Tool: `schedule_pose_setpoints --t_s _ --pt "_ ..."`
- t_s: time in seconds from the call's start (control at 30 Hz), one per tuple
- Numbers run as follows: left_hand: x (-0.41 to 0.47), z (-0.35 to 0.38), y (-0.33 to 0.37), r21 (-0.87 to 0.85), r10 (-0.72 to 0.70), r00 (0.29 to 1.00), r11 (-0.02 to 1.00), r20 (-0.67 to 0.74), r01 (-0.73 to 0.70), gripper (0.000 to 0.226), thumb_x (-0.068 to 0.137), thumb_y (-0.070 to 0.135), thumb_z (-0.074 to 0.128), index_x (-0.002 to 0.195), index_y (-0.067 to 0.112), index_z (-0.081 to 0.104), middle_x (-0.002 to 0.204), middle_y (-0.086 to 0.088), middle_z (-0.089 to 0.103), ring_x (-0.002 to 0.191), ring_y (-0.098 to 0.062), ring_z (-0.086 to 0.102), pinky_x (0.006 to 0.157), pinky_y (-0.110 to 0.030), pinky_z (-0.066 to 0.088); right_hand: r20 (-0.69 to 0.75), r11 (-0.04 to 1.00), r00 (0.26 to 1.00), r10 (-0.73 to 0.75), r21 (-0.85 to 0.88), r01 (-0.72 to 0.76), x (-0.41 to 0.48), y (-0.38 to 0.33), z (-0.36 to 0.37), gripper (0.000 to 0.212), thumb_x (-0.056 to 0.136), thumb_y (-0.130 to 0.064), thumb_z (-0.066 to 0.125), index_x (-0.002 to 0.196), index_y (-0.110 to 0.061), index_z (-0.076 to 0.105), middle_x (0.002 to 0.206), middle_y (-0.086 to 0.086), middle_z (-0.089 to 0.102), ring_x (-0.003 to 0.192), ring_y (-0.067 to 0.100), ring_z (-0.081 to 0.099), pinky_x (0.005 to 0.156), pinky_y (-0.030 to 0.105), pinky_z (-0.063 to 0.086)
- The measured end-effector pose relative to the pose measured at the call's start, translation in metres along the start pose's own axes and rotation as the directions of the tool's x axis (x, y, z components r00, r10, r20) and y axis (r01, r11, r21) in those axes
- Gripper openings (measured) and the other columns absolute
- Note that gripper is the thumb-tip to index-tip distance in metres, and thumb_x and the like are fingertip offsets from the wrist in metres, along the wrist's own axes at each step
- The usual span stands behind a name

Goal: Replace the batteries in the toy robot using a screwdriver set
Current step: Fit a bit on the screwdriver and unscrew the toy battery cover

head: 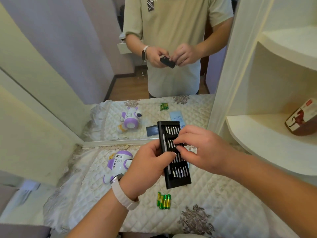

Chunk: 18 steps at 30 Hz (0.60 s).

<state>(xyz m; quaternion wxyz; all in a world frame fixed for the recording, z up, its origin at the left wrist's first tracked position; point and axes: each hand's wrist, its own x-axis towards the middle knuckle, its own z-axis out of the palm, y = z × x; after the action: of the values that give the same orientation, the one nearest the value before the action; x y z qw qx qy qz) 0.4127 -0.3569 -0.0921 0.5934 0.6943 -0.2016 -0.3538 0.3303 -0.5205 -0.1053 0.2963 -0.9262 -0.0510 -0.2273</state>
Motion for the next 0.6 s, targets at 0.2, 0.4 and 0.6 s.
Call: schedule_pose_setpoints --t_s 0.2,0.4,0.6 --pt "-0.009 0.007 0.018 0.056 0.051 0.998 0.997 0.039 -0.054 0.021 0.092 -0.004 0.056 0.099 0.012 0.067 0.08 -0.003 0.073 0.073 -0.021 0.072 0.059 -0.039 0.059 0.008 0.999 0.999 -0.046 -0.003 0.046 0.003 -0.002 -0.022 0.022 0.088 -0.027 0.059 0.097 -0.013 0.073 0.089 -0.004 0.064 0.073 0.0 0.054 0.068 0.023 0.052" --pt "-0.009 0.011 0.036 0.063 0.09 0.995 0.994 0.048 -0.093 0.018 0.092 -0.004 0.056 0.1 0.009 0.067 0.082 -0.005 0.073 0.074 -0.021 0.072 0.062 -0.042 0.059 0.02 0.992 0.994 -0.108 -0.068 0.11 0.012 -0.006 -0.041 0.021 0.088 -0.026 0.057 0.095 -0.013 0.072 0.087 -0.004 0.063 0.072 -0.001 0.049 0.067 0.018 0.047" --pt "-0.008 0.011 0.049 0.019 0.103 0.993 0.994 0.058 -0.104 0.019 0.092 -0.005 0.055 0.099 0.008 0.066 0.079 -0.001 0.074 0.072 -0.019 0.072 0.056 -0.033 0.059 0.013 0.978 0.982 -0.19 -0.083 0.19 0.026 -0.005 -0.054 0.02 0.089 -0.023 0.057 0.093 -0.01 0.071 0.085 -0.001 0.063 0.07 0.004 0.052 0.067 0.02 0.048"
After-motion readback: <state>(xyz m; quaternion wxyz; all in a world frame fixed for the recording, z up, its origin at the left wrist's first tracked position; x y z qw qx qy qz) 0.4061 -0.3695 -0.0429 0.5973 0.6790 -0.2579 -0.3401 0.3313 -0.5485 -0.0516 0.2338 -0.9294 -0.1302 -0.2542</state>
